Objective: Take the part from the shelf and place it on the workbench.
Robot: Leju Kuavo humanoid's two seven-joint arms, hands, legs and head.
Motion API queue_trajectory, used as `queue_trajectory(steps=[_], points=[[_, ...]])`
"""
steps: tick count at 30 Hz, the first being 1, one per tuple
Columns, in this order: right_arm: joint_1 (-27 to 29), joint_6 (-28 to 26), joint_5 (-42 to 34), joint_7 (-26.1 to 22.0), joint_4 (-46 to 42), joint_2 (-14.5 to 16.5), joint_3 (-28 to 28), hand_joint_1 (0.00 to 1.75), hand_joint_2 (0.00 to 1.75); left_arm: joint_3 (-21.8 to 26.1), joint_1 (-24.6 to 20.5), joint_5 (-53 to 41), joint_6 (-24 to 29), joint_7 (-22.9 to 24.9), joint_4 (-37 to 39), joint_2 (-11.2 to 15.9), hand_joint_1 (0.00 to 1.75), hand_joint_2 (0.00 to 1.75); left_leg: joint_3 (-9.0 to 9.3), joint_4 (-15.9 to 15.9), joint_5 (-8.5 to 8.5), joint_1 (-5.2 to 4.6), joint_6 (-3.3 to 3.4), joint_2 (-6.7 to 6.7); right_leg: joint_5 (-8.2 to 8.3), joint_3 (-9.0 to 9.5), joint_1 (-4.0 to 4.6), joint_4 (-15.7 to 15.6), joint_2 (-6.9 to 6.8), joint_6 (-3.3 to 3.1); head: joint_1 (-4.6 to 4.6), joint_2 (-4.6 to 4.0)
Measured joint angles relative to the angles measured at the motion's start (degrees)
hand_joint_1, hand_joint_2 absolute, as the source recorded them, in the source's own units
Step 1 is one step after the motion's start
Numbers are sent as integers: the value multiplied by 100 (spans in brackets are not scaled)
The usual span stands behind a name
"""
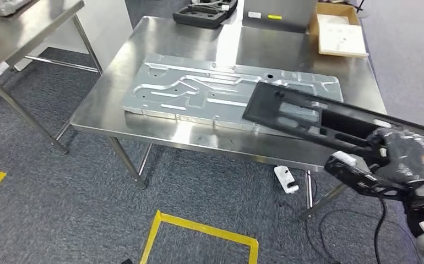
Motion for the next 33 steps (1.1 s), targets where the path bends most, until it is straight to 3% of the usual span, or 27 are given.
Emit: queue_trajectory(steps=[2, 3, 4, 5, 7, 8, 9, 11, 13, 15, 17, 18, 19, 20, 22, 23, 24, 27, 29, 31, 33], points=[[18, -230, -205, -6, 138, 76, -107, 175, 175, 0, -5, 16, -3, -8, 0, 1, 0, 175, 61, -8, -66, -10, 37, 1, -241, -456, -4, 743, -3, 36, 10, 0], [38, -299, -283, -8, 209, 112, -140, 175, 175, 0, 0, 25, -7, -11, 0, 1, 0, 175, 95, -5, -106, -15, 43, 0, -270, -660, -7, 1013, -4, 51, 9, 0], [62, -338, -338, -9, 279, 148, -163, 175, 175, 0, 8, 31, -10, -13, 0, 1, 0, 175, 139, 0, -151, -18, 42, -1, -181, -776, -10, 1084, -6, 61, 10, 0], [82, -357, -372, -11, 340, 180, -182, 175, 175, 0, 14, 34, -13, -14, 0, 1, 0, 175, 194, 9, -198, -19, 38, -2, 18, -776, -11, 929, -7, 64, 10, 0], [101, -384, -403, -13, 443, 236, -234, 175, 175, 0, 17, 35, -14, -16, 1, 0, 0, 175, 306, 31, -305, -20, 14, -5, 512, -530, -9, 206, -12, 46, 9, 0], [102, -402, -411, -13, 480, 257, -264, 175, 175, 0, 11, 34, -13, -16, 1, 0, 0, 175, 345, 51, -359, -31, -10, -8, 642, -392, 6, -118, -13, 26, 9, 0], [108, -419, -416, -14, 512, 272, -293, 175, 175, 0, 4, 34, -11, -14, 1, 1, 0, 175, 365, 58, -399, -40, -37, -12, 688, -298, 22, -313, -14, -4, 6, 0], [133, -441, -424, -16, 562, 291, -340, 175, 175, 0, -4, 33, -7, -5, 0, 1, 0, 175, 400, 48, -458, -57, -98, -13, 621, -233, 49, -403, -5, -74, 3, 0], [163, -443, -425, -20, 599, 303, -363, 175, 175, 0, -9, 25, -3, 5, -1, 2, 0, 175, 429, 66, -518, -63, -160, -2, 578, -166, 10, -432, 5, -144, 1, 0], [179, -445, -422, -22, 629, 313, -372, 175, 175, 0, -26, 9, 4, 25, -2, 3, 0, 175, 242, 476, -682, -50, -228, 8, 517, -47, -29, -477, 1, -217, -20, 0], [192, -450, -415, -22, 659, 324, -375, 175, 175, 0, -31, 0, 11, 46, -1, 3, 0, 175, -238, 1265, -926, -10, -288, 10, 424, 63, -33, -488, -8, -260, -38, 0], [206, -454, -412, -22, 676, 333, -375, 175, 175, 0, -21, -2, 12, 52, -1, 3, 0, 175, -484, 1589, -976, 11, -312, 11, 371, 122, -37, -488, -9, -260, -35, 0], [221, -457, -409, -22, 696, 344, -375, 175, 175, 0, -5, -3, 12, 56, 0, 3, 0, 175, -659, 1742, -911, 31, -333, 11, 312, 194, -43, -488, -6, -251, -37, 0], [235, -461, -408, -23, 716, 356, -375, 175, 175, 0, 8, -5, 12, 59, 0, 2, 0, 175, -727, 1674, -721, 48, -346, 13, 248, 279, -52, -488, -4, -235, -36, 0], [247, -464, -407, -25, 752, 376, -375, 175, 175, 0, 18, -8, 12, 62, 0, 1, 0, 175, -571, 987, -127, 67, -347, 18, 106, 456, -72, -494, -2, -189, -37, 0], [246, -465, -406, -26, 767, 382, -374, 175, 175, 0, 15, -9, 12, 64, 0, 2, 0, 175, -433, 638, 58, 56, -338, 20, 36, 523, -68, -500, -1, -154, -39, 0], [245, -464, -405, -29, 781, 386, -374, 175, 175, 0, 6, -9, 12, 66, 0, 2, 0, 175, -314, 381, 132, 43, -315, 21, -18, 574, -62, -523, 2, -114, -44, 0], [241, -458, -403, -37, 822, 395, -359, 175, 175, 0, -13, -13, 11, 69, 0, 3, 0, 175, -121, 121, 8, 18, -216, 11, -25, 727, -54, -593, 6, 6, -52, 0], [220, -445, -397, -39, 849, 406, -332, 175, 175, 0, -17, -20, 11, 70, -1, 3, 0, 175, 14, 17, -26, 39, -145, 5, 0, 690, -66, -427, -6, 49, -36, 0], [173, -418, -364, -39, 875, 416, -290, 175, 175, 0, -26, -26, 12, 72, -2, 2, 0, 175, 157, -48, -69, 52, -89, 5, -140, 331, -64, 148, -14, 66, -9, 0], [141, -368, -291, -39, 902, 423, -228, 175, 175, 0, -32, -29, 31, 92, -2, 1, 0, 175, 273, -61, -148, 52, -63, 3, -419, -198, -54, 819, -12, 84, 10, 0]])
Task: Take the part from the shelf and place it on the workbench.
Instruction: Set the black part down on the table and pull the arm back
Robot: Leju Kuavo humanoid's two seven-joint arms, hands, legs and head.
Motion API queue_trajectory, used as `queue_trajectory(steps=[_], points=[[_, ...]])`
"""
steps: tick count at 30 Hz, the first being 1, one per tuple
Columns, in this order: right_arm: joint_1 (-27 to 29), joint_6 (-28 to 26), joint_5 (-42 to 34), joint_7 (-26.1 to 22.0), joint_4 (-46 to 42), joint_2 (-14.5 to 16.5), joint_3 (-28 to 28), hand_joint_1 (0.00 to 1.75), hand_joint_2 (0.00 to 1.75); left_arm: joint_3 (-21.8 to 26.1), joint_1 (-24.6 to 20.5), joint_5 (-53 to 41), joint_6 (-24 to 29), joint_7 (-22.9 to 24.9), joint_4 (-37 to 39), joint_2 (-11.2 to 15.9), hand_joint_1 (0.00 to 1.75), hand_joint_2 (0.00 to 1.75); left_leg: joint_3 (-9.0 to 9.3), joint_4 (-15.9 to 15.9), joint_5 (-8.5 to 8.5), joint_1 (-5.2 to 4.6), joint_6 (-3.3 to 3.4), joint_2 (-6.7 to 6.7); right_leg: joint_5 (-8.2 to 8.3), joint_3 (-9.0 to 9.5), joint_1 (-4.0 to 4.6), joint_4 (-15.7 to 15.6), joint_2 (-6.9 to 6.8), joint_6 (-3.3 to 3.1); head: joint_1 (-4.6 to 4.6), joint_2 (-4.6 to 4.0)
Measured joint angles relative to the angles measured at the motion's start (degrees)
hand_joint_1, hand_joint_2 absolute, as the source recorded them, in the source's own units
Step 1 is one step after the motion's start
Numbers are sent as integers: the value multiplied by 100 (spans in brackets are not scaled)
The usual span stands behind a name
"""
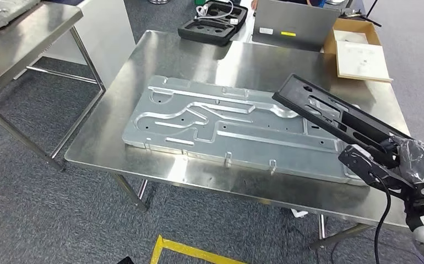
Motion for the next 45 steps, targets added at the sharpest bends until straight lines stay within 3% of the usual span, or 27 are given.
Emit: queue_trajectory(steps=[1, 2, 3, 5, 7, 10, 12, 15, 16, 17, 18, 20, 22, 24, 25, 27, 29, 31, 32, 33, 35, 36, 37, 41, 43, 45], points=[[-3, 34, 52, 0, 14, 0, 38, 175, 175, 0, 0, -1, 34, 26, 0, -1, 0, 175, 61, 0, -52, -1, 4, -7, -86, -205, -1, 159, 0, 8, 5, 0], [-7, 68, 107, 0, 27, 0, 78, 175, 175, 0, 1, -1, 85, 62, 0, -3, 0, 175, 131, 2, -108, 0, 4, -17, -51, -320, -4, 122, -1, 15, 7, 0], [-15, 99, 161, 0, 37, 0, 119, 175, 175, 0, 0, -1, 144, 99, 0, -8, 0, 175, 209, 4, -167, 1, -3, -26, 129, -352, -10, -89, -2, 18, 7, 0], [-41, 144, 246, 0, 48, 2, 196, 175, 175, 0, -8, -8, 230, 155, 0, -21, 0, 175, 361, 26, -300, 0, -47, -44, 752, -277, -11, -765, -9, 2, 3, 0], [-71, 212, 312, -1, 58, 5, 267, 175, 175, 0, -25, -21, 241, 183, 0, -28, 0, 175, 418, 61, -421, -13, -125, -63, 1096, -206, 20, -1119, -22, -66, 0, 0], [-98, 348, 419, -14, 63, -2, 356, 175, 175, 0, -43, -23, 205, 201, 0, -28, 0, 175, 452, 117, -510, -23, -225, -62, 1141, -155, 32, -1133, -21, -203, 4, 0], [-130, 418, 498, -20, 63, -6, 399, 175, 175, 1, -61, -21, 194, 203, 0, -30, 0, 175, 334, 385, -645, -16, -275, -41, 1127, -112, 13, -1161, -26, -264, -7, 0], [-150, 517, 615, -28, 64, -9, 462, 175, 175, 2, -89, -21, 198, 222, 0, -33, 0, 175, -297, 1394, -1030, -6, -332, -17, 1093, -84, 29, -1173, -30, -322, -19, 0], [-148, 550, 646, -30, 68, -9, 494, 175, 175, 2, -82, -21, 198, 232, 0, -33, 0, 175, -492, 1620, -1068, -6, -334, -14, 1077, -72, 38, -1173, -28, -335, -19, 0], [-147, 582, 667, -32, 74, -9, 527, 175, 175, 2, -69, -20, 196, 239, 0, -32, 0, 175, -607, 1664, -996, -8, -324, -12, 1058, -53, 48, -1173, -24, -344, -20, 0], [-147, 610, 678, -34, 81, -9, 557, 175, 175, 2, -57, -18, 195, 244, 0, -32, 0, 175, -621, 1500, -806, -13, -299, -11, 1039, -27, 59, -1173, -19, -347, -20, 0], [-151, 662, 645, -44, 95, -8, 601, 175, 175, 3, -49, -5, 194, 248, 0, -24, 0, 175, -450, 795, -273, -45, -197, -6, 1004, 31, 79, -1174, -14, -343, -15, 0], [-167, 734, 578, -51, 117, -6, 652, 87, 87, 5, -62, 8, 193, 238, 0, -13, 0, 175, -305, 289, -76, -89, -107, -1, 986, 43, 90, -1175, -12, -310, -14, 0], [-187, 826, 528, -42, 151, -10, 727, 0, 0, 7, -68, 19, 182, 218, 0, -9, 0, 175, -277, 189, -71, -110, -69, -4, 982, 40, 91, -1189, -10, -247, -16, 0], [-192, 875, 506, -31, 167, -21, 771, 0, 0, 7, -66, 36, 158, 205, 0, -9, 0, 175, -240, 144, 7, -92, -52, -3, 972, 47, 88, -1191, -10, -213, -13, 0], [-211, 961, 462, -6, 201, -53, 856, 0, 0, 8, -62, 93, 67, 168, 0, -9, 0, 87, -168, 30, 96, -55, -18, 9, 860, 5, 85, -1065, -9, -158, 2, 0], [-251, 1028, 417, 11, 243, -77, 940, 0, 0, 17, -65, 164, -36, 114, 0, -9, 0, 0, -131, -27, 129, -39, 0, 19, 555, -239, 70, -536, -10, -117, 19, 0], [-276, 1070, 371, 20, 295, -83, 1044, 0, 0, 29, -61, 226, -122, 66, 0, -9, 0, 0, -140, -15, 121, -40, 5, 19, 312, -545, 48, 87, -12, -78, 21, 0], [-281, 1082, 356, 21, 326, -84, 1103, 0, 0, 37, -55, 253, -175, 41, 0, -9, 0, 0, -146, 1, 109, -36, -1, 18, 332, -602, 34, 187, -12, -57, 21, 0], [-291, 1090, 345, 22, 359, -85, 1156, 0, 0, 48, -47, 282, -228, 22, 0, -9, 0, 0, -151, 25, 92, -28, -12, 15, 456, -554, 19, 74, -14, -38, 22, 0], [-332, 1100, 336, 22, 422, -87, 1249, 0, 0, 86, -33, 334, -327, -8, 0, -9, 0, 0, -164, 106, 34, -9, -62, 6, 788, -236, -18, -577, -16, 0, 23, 0], [-359, 1105, 332, 22, 450, -90, 1287, 0, 0, 109, -31, 356, -359, -16, 0, -7, 0, 0, -180, 162, 0, -13, -97, 1, 881, -96, -18, -863, -7, -12, 23, 0], [-383, 1107, 329, 21, 475, -94, 1324, 0, 0, 127, -30, 372, -382, -27, 0, -5, 0, 0, -198, 202, -24, -20, -131, -3, 915, -10, -16, -1035, 0, -40, 21, 0], [-413, 1096, 292, 21, 547, -105, 1441, 0, 0, 156, -17, 372, -280, -85, 0, 3, 0, 0, -250, 279, -53, -33, -230, -10, 943, -15, 7, -1070, 9, -206, 11, 0], [-408, 1073, 272, 22, 562, -120, 1473, 0, 0, 162, -24, 372, -144, -95, 0, 7, 0, 0, -390, 616, -321, -19, -285, 3, 977, -30, -2, -1085, -9, -267, 2, 0], [-395, 1046, 258, 28, 567, -136, 1492, 0, 0, 169, -28, 381, -21, -93, 0, 5, 0, 0, -663, 1309, -733, -8, -325, 14, 1002, -62, 12, -1086, -28, -306, -7, 0]])
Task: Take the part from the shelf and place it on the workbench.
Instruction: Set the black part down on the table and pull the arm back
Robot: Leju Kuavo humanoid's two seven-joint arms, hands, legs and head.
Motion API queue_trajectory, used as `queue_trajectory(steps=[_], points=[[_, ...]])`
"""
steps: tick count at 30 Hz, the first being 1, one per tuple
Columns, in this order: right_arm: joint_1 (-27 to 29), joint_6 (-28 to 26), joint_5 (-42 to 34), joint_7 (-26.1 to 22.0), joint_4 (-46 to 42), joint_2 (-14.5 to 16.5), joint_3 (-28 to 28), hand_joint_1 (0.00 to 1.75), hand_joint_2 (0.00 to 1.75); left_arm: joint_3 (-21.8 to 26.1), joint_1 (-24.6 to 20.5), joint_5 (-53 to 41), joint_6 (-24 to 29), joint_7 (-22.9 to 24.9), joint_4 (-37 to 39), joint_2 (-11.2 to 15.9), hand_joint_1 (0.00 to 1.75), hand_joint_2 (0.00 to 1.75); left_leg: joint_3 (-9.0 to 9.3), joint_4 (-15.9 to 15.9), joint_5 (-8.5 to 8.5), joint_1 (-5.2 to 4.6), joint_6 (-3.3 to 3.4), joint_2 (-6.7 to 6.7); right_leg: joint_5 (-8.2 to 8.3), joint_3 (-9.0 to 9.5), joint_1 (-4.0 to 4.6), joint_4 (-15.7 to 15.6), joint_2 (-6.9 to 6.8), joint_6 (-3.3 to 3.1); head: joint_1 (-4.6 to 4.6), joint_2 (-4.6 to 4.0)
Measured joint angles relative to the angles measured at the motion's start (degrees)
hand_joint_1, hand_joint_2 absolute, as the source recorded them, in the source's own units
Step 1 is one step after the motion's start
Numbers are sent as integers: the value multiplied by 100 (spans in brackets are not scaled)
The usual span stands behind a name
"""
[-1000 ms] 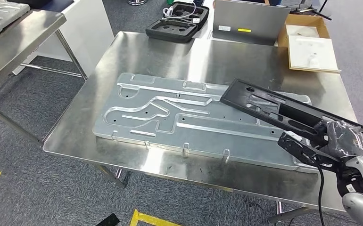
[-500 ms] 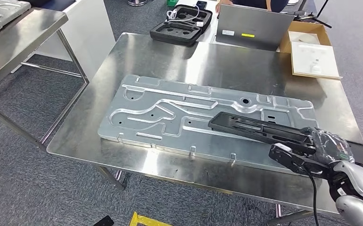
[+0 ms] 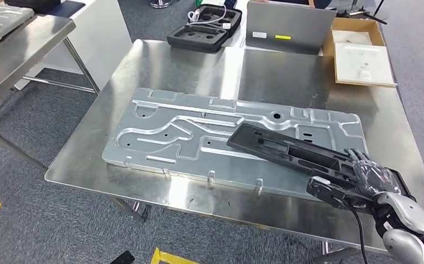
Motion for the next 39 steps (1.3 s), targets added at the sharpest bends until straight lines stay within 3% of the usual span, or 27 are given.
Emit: queue_trajectory(steps=[2, 3, 5, 7, 11, 13, 15, 16, 17, 18, 19, 21, 23, 25, 27, 29, 31, 32, 34, 35, 37, 39], points=[[27, -19, -10, 6, 2, -4, 16, 0, 0, 4, 8, -6, 93, 35, 0, -5, 0, 0, -162, 461, -171, 1, 11, 1, 25, -44, 30, 5, -10, -30, 0, 0], [40, -25, -13, 8, 3, -4, 20, 0, 0, 4, 11, -31, 133, 87, 0, -8, 0, 0, -104, 410, -109, -4, 38, 0, 41, -64, 50, 8, -11, -42, 1, 0], [49, -31, -10, 10, 2, -7, 24, 0, 0, 4, 0, -156, 235, 285, 0, -11, 0, 0, 304, -256, 193, -40, 151, -1, 80, -94, 86, 9, -8, -54, 3, 0], [43, -37, 9, 12, 3, -9, 24, 0, 0, 1, -29, -326, 352, 491, 0, -14, 0, 0, 672, -924, 393, -92, 264, 17, 127, -109, 104, -1, -4, -28, 7, 0], [40, -45, 67, 14, 2, -8, 31, 0, 0, -10, -62, -424, 475, 761, 0, -39, 0, 0, 730, -1216, 580, -130, 348, 42, 220, -117, 68, -69, -9, 119, -3, 0], [37, -43, 109, 15, -1, -9, 32, 0, 0, -13, -58, -445, 494, 830, 0, -66, 0, 0, 711, -1354, 751, -94, 392, 65, -32, -196, 68, 118, 3, 174, 12, 0], [33, -36, 150, 15, -2, -5, 34, 0, 0, -20, -58, -501, 500, 864, 0, -91, 0, 0, 605, -1397, 880, -81, 418, 78, -547, -377, 49, 716, 7, 219, 30, 0], [32, -32, 172, 15, -2, -1, 36, 0, 0, -26, -56, -528, 502, 878, 0, -101, 0, 0, 530, -1387, 930, -79, 418, 79, -741, -452, 36, 1046, 6, 247, 33, 0], [32, -32, 193, 15, -4, 4, 37, 0, 0, -32, -51, -545, 503, 888, 0, -109, 0, 0, 452, -1369, 971, -74, 410, 79, -829, -467, 21, 1266, 5, 276, 33, 0], [29, -38, 213, 15, -10, 9, 39, 0, 0, -37, -46, -554, 504, 895, 0, -116, 0, 0, 371, -1340, 1010, -66, 396, 79, -806, -396, 6, 1309, 3, 304, 32, 0], [22, -53, 227, 15, -25, 10, 39, 0, 0, -39, -44, -555, 507, 901, 0, -124, 0, 0, 286, -1298, 1042, -50, 374, 79, -688, -216, -12, 1127, 2, 332, 33, 0], [-12, -106, 237, 15, -83, 17, 39, 0, 0, -40, -43, -556, 509, 905, 0, -137, 0, 0, 118, -1177, 1090, -26, 315, 76, -493, 295, -42, 408, 3, 377, 37, 0], [-55, -189, 237, 11, -172, 34, 39, 0, 0, -42, -38, -551, 504, 895, 0, -140, 0, 0, 17, -1079, 1133, -34, 245, 67, -446, 552, -29, -32, 35, 321, 33, 0], [-102, -271, 237, -7, -275, 68, 45, 0, 0, -42, -28, -547, 490, 871, 0, -150, 0, 0, -15, -1065, 1208, -51, 176, 53, -407, 494, -10, -46, 59, 201, 24, 0], [-179, -337, 241, -31, -375, 114, 71, 0, 0, -42, -18, -554, 481, 843, 0, -161, 0, 0, -92, -987, 1116, -36, 102, 38, -315, 393, -28, -53, 34, 98, 20, 0], [-256, -417, 255, -44, -469, 153, 107, 0, 0, -42, -14, -561, 484, 822, 0, -163, 0, 0, -249, -581, 632, -11, 32, 32, -184, 256, -40, -60, 14, 18, 15, 0], [-297, -543, 263, -46, -543, 187, 135, 0, 0, -42, -16, -566, 492, 811, 0, -167, 0, 0, -395, 89, 111, -2, -8, 33, -53, 95, -31, -56, 13, -5, 12, 0], [-305, -621, 252, -46, -567, 206, 144, 0, 0, -42, -17, -571, 497, 808, 0, -171, 0, 0, -405, 357, 8, 0, -15, 33, 12, 8, -25, -53, 10, -3, 12, 0], [-309, -819, 185, -64, -601, 246, 153, 0, 0, -42, -17, -578, 506, 805, 0, -183, 0, 0, -183, 428, 142, 1, 2, 33, 141, -163, -13, -46, 4, 9, 13, 0], [-308, -945, 134, -82, -614, 267, 152, 0, 0, -42, -20, -578, 510, 804, 0, -187, 0, 0, 77, 177, 275, 0, 28, 31, 204, -241, -7, -45, 2, 20, 13, 0], [-296, -1261, -1, -132, -639, 314, 132, 0, 0, -42, -37, -574, 525, 801, 0, -191, 0, 0, 723, -646, 315, -19, 100, 23, 320, -345, 3, -43, -2, 59, 16, 0], [-270, -1659, -213, -230, -651, 378, 83, 0, 0, -43, -48, -565, 544, 793, 0, -195, 0, 0, 1051, -1172, 227, -52, 163, 11, 430, -352, 3, -84, -14, 125, 18, 0]])
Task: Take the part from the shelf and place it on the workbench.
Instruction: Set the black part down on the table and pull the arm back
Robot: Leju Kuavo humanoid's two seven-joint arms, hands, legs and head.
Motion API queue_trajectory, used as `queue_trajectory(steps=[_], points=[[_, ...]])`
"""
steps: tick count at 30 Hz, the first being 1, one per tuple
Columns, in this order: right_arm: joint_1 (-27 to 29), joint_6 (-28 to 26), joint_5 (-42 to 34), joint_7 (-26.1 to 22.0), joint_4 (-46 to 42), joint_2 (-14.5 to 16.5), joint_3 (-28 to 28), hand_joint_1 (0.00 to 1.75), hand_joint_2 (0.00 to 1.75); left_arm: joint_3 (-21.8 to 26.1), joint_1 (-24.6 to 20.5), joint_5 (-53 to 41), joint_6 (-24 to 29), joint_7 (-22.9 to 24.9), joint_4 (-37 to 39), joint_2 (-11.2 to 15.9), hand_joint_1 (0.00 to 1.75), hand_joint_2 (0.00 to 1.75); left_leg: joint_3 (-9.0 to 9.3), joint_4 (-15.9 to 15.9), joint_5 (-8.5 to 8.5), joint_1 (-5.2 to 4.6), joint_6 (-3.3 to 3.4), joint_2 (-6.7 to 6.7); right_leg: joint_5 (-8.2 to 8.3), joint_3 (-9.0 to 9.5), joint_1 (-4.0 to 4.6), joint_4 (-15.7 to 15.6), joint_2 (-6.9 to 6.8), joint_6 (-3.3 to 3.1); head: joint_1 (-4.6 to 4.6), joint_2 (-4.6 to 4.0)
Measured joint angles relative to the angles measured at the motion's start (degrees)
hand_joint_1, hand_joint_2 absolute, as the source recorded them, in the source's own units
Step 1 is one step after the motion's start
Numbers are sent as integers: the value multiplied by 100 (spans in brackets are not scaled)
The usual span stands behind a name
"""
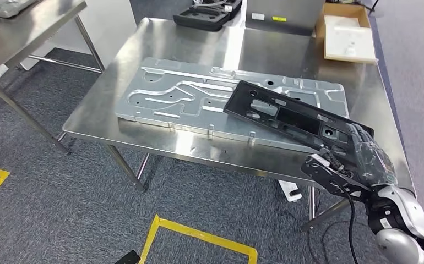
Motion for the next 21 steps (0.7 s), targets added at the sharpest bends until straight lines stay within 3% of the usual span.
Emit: queue_trajectory(steps=[2, 3, 4, 5, 7, 8, 9, 10, 12, 14, 15, 16, 18, 19, 21], points=[[35, -424, -264, -165, -1, 86, -76, 0, 0, -1, 10, 6, 27, -7, 0, -5, 0, 0, -16, -102, 85, -15, 69, -2, 109, 19, -8, -82, -2, 77, -15, 0], [60, -607, -381, -253, 0, 132, -123, 0, 0, -2, 17, 7, 41, -11, 0, -8, 0, 0, -33, -146, 154, -10, 114, 6, 74, -1, -13, -81, 6, 105, -30, 0], [82, -757, -482, -333, 1, 174, -172, 0, 0, -2, 24, 12, 56, -16, 0, -11, 0, 0, -77, -179, 240, -3, 168, 20, -73, -43, -14, 0, 13, 124, -23, 0], [104, -884, -576, -402, 2, 214, -223, 0, 0, -2, 30, 17, 68, -24, 0, -15, 0, 0, -140, -208, 332, 11, 215, 37, -334, -112, -14, 198, 19, 135, -11, 0], [142, -1099, -779, -515, 3, 295, -321, 0, 0, -2, 35, 26, 84, -38, 0, -17, 0, 0, -317, -209, 483, 1, 266, 57, -952, -266, -15, 881, 20, 149, 5, 0], [170, -1217, -901, -573, 3, 341, -378, 0, 0, -2, 39, 27, 87, -41, 0, -19, 0, 0, -420, -198, 556, -5, 269, 63, -1115, -306, -14, 1226, 20, 162, 7, 0], [205, -1338, -1033, -633, 3, 389, -440, 0, 0, -2, 45, 27, 90, -43, 0, -21, 0, 0, -530, -178, 624, -10, 266, 64, -1119, -275, -13, 1449, 20, 172, 7, 0], [237, -1452, -1164, -691, 3, 434, -507, 0, 0, -2, 51, 27, 92, -43, 0, -24, 0, 0, -643, -147, 686, -13, 258, 64, -1009, -160, -13, 1498, 20, 177, 8, 0], [282, -1639, -1400, -791, 2, 509, -641, 0, 0, -2, 61, 28, 96, -43, 0, -32, 0, 0, -849, -53, 781, -12, 228, 65, -751, 347, -13, 1032, 16, 166, 10, 0], [326, -1755, -1592, -869, -2, 560, -758, 0, 0, -2, 62, 30, 103, -42, 0, -36, 0, 0, -984, 51, 833, -27, 178, 63, -850, 916, 14, 252, 9, 131, 7, 0], [362, -1799, -1674, -904, -6, 581, -809, 0, 0, -2, 62, 31, 107, -41, 0, -36, 0, 0, -1014, 82, 856, -32, 146, 63, -949, 1066, 29, -6, 8, 109, 9, 0], [406, -1839, -1752, -935, -10, 601, -854, 0, 0, -2, 64, 34, 112, -41, 0, -37, 0, 0, -1028, 85, 886, -35, 108, 63, -1009, 1114, 51, -138, 8, 82, 8, 0], [496, -1918, -1898, -999, -15, 644, -926, 0, 0, -2, 75, 40, 113, -62, 0, -38, 0, 0, -1048, 82, 918, -22, 29, 60, -945, 1058, 35, -182, 8, 0, 17, 0], [533, -1959, -1975, -1034, -15, 665, -957, 0, 0, -2, 82, 55, 94, -103, 0, -40, 0, 0, -1086, 152, 824, -12, -13, 55, -889, 1031, 23, -199, 7, -49, 8, 0], [604, -2061, -2169, -1138, -16, 704, -1016, 0, 0, -1, 90, 132, -12, -260, 0, -39, 0, 0, -1251, 625, 356, 17, -96, 44, -779, 945, -1, -218, 16, -112, -21, 0]])
